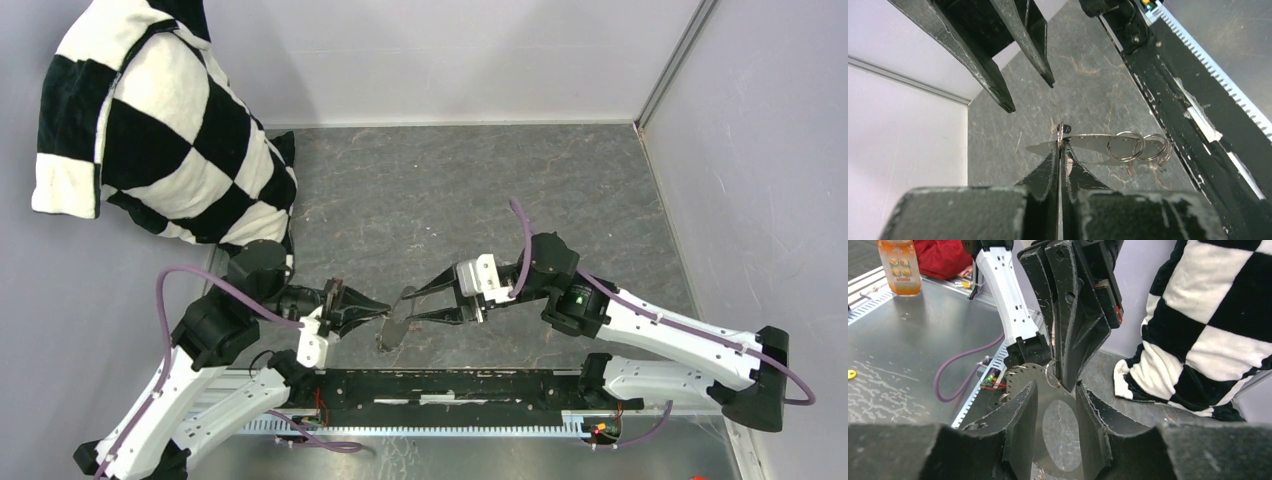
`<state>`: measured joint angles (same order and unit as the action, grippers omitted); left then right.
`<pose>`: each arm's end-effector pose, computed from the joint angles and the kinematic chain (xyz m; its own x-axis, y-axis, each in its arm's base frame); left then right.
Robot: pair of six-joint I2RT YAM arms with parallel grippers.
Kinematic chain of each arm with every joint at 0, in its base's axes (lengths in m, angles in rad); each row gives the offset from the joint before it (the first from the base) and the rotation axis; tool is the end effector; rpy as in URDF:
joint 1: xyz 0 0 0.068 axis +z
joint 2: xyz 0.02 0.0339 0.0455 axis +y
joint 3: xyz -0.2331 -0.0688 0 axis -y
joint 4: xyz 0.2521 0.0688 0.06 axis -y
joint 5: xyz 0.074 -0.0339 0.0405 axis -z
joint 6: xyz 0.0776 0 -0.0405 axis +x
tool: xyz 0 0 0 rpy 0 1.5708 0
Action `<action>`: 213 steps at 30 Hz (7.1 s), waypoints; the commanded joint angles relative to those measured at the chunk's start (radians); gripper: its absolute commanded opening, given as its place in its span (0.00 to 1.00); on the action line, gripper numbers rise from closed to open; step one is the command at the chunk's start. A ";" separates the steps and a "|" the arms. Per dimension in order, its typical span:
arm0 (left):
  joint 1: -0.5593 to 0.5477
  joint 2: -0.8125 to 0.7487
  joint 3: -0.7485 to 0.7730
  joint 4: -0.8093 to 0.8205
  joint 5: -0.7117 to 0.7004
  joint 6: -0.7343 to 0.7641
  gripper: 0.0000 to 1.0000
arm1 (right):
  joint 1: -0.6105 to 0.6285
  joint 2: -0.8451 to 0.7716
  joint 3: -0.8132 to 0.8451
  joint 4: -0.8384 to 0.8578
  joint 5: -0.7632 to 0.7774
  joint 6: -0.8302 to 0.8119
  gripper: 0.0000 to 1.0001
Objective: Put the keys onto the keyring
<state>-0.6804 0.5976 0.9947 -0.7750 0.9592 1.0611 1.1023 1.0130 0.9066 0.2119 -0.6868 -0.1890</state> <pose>0.0741 -0.1417 0.3537 0.6917 0.0850 -0.7172 0.7152 -0.2184 0.6639 0.0857 0.2782 0.3583 0.2298 0.1324 -0.9642 -0.9484 -0.1920 -0.2524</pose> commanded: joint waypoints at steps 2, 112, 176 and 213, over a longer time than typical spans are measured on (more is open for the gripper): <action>-0.001 0.028 -0.002 -0.051 -0.045 0.122 0.02 | 0.034 0.015 0.037 -0.052 0.080 -0.089 0.40; 0.000 0.009 -0.076 0.223 -0.259 -0.760 0.34 | 0.030 0.044 -0.275 0.690 0.281 0.360 0.01; -0.001 0.074 0.008 0.182 -0.073 -0.740 0.21 | 0.004 0.092 -0.229 0.712 0.187 0.424 0.01; -0.001 -0.137 -0.074 -0.025 -0.058 -0.011 0.02 | -0.010 0.027 -0.001 0.107 0.068 0.155 0.41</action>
<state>-0.6811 0.5041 0.9451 -0.7837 0.8032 0.8047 1.0966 1.0626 0.8589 0.4217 -0.6052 0.0597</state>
